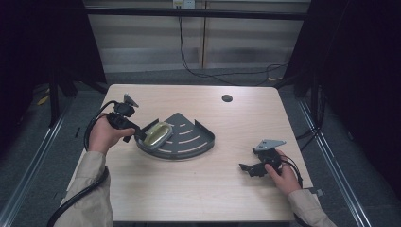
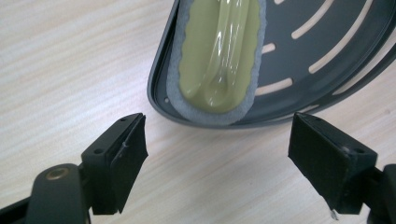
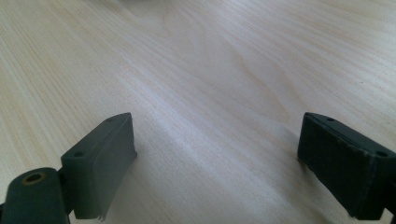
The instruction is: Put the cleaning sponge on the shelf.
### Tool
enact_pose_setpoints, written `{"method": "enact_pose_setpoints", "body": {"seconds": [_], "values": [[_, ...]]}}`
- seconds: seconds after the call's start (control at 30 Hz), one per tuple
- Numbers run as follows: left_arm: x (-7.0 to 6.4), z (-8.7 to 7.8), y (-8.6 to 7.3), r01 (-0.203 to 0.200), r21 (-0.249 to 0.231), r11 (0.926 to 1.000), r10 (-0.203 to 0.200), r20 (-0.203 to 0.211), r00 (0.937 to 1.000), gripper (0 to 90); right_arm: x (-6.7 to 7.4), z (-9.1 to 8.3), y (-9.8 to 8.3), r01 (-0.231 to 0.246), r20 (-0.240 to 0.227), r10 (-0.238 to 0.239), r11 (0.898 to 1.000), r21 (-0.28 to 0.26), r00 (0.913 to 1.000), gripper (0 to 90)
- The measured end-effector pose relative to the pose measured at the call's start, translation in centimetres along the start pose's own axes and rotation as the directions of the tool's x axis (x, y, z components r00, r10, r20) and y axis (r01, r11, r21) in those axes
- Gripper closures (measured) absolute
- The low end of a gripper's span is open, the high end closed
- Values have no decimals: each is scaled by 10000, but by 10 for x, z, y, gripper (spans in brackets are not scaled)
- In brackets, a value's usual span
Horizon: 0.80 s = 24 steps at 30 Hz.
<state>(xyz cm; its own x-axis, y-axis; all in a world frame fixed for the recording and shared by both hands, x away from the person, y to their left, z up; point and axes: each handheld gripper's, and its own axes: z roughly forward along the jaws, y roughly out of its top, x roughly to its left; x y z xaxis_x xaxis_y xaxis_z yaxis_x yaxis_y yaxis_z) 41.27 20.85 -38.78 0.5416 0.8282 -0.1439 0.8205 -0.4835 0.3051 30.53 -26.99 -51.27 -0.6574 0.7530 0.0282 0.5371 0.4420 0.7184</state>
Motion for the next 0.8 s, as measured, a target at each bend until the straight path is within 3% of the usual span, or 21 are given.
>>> {"method": "enact_pose_setpoints", "body": {"seconds": [0.1,0.43,0.8], "values": [[2,1,-6,-10,-138,9999,12,117,9999,182,0,0,0,23,-3,-23,10000,8,10000,106],[6,8,-24,508,-353,9981,-499,254,9984,181,0,0,0,21,-4,-21,10000,8,10000,106],[10,17,-44,606,-449,9972,-583,498,9971,181,0,0,0,21,-4,-21,10000,8,10000,106]]}}
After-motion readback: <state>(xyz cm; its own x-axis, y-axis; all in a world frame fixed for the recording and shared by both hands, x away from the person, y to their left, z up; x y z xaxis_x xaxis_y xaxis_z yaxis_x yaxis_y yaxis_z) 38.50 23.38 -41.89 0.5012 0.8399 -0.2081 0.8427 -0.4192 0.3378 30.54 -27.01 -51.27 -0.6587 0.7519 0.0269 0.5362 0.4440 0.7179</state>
